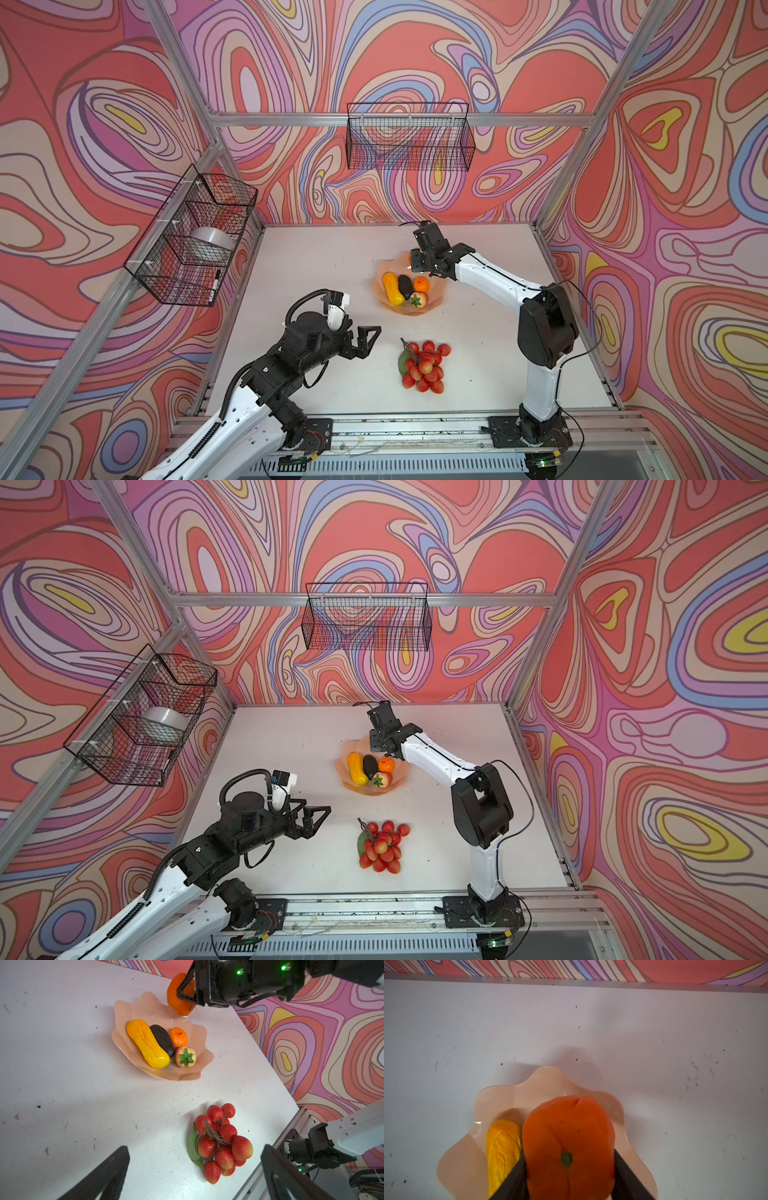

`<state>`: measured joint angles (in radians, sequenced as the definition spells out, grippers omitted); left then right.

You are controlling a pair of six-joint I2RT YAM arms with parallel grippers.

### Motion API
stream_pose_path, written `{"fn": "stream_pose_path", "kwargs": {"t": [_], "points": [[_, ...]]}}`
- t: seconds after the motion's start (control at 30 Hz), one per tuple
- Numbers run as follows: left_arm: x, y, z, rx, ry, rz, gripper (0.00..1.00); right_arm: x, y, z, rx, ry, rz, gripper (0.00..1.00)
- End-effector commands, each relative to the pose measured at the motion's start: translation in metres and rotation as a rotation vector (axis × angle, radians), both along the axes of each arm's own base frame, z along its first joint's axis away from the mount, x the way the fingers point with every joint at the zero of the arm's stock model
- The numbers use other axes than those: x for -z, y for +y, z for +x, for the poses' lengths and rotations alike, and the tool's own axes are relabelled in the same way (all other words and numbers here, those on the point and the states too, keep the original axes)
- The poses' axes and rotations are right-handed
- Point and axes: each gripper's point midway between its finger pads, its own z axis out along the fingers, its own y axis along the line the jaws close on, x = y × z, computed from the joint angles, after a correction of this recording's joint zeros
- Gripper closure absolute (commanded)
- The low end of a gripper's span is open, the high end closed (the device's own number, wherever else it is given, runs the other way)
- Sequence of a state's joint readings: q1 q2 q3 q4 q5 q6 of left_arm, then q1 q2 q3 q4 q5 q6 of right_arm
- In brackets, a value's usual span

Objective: Place and organize the fake fruits in the fruit bowl
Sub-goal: 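Carry the orange with the right gripper and set it in the bowl, then grasp the strawberry bunch stem with the left gripper while the right withdraws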

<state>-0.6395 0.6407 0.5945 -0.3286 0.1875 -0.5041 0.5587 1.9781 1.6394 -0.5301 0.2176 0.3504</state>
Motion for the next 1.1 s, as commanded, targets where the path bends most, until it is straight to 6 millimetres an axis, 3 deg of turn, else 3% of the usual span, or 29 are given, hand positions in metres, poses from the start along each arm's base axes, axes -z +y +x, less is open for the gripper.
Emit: {"fn": "stream_pose_path", "kwargs": {"t": [0.0, 0.33, 0.5, 0.63, 0.73, 0.9, 1.07], "points": [[-0.013, -0.007, 0.000, 0.042, -0.029, -0.023, 0.02, 0.004, 0.011, 0.011, -0.028, -0.010, 0.008, 0.60], [0.011, -0.027, -0.010, 0.147, 0.083, -0.045, 0.10, 0.032, 0.014, 0.022, -0.017, 0.018, -0.013, 0.52], [0.019, -0.041, -0.013, 0.195, 0.126, -0.075, 0.16, 0.043, 0.017, 0.022, -0.016, 0.043, -0.003, 0.36], [0.030, -0.042, -0.015, 0.183, 0.133, -0.065, 0.17, 0.044, 0.019, 0.020, -0.012, 0.054, 0.013, 0.29], [0.034, -0.045, -0.016, 0.181, 0.123, -0.038, 0.17, 0.025, 0.020, 0.019, -0.013, 0.028, 0.039, 0.25], [0.044, -0.062, -0.018, 0.214, 0.131, -0.015, 0.18, -0.038, 0.010, 0.007, 0.004, -0.072, 0.110, 0.19], [0.057, -0.083, -0.015, 0.226, 0.148, -0.016, 0.21, -0.099, -0.024, -0.038, 0.069, -0.203, 0.224, 0.13]]}}
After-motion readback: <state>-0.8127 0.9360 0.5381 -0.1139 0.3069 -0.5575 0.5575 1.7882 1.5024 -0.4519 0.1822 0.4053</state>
